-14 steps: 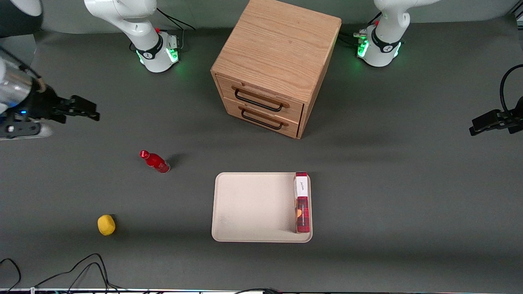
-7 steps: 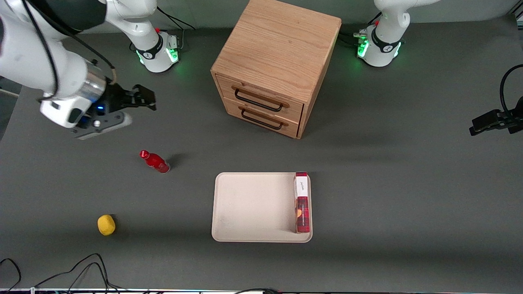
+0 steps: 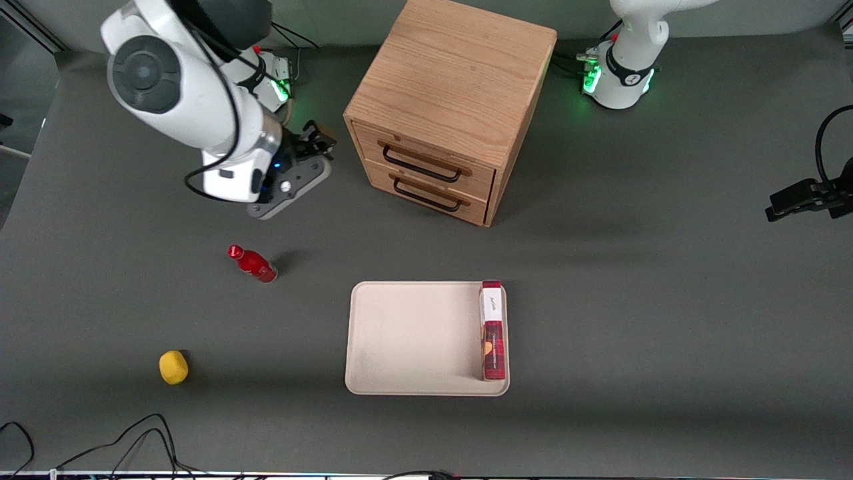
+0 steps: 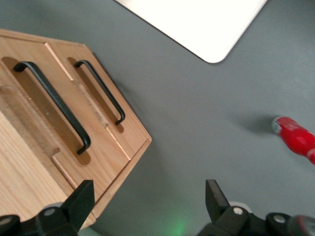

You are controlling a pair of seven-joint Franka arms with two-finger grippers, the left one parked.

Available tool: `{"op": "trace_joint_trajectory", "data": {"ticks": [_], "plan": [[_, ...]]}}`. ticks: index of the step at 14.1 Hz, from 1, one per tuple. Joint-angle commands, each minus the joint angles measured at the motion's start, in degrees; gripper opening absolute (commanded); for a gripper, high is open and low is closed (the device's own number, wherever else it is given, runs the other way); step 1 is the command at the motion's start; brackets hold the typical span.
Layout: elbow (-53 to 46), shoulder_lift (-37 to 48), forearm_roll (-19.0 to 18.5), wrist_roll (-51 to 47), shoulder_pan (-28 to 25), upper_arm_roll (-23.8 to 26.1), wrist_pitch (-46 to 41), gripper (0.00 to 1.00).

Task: Open upper drawer
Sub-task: 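Move the right gripper from rest toward the upper drawer's black handle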

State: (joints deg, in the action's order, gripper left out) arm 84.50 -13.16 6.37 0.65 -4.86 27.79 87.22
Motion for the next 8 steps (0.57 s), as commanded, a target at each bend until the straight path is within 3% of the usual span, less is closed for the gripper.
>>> {"op": "trace_joint_trajectory", "data": {"ticks": [1,4,8], "plan": [[-2.4,-4.1,-0.1,3.9,-2.2,0.4,1.6,1.0],[-2.5,-6.7,0.1,10.1,-5.4,0.5,4.3,1.0],[-2.3,-10.0,-0.7,10.2,-10.3,0.6,9.7,1.0]]}}
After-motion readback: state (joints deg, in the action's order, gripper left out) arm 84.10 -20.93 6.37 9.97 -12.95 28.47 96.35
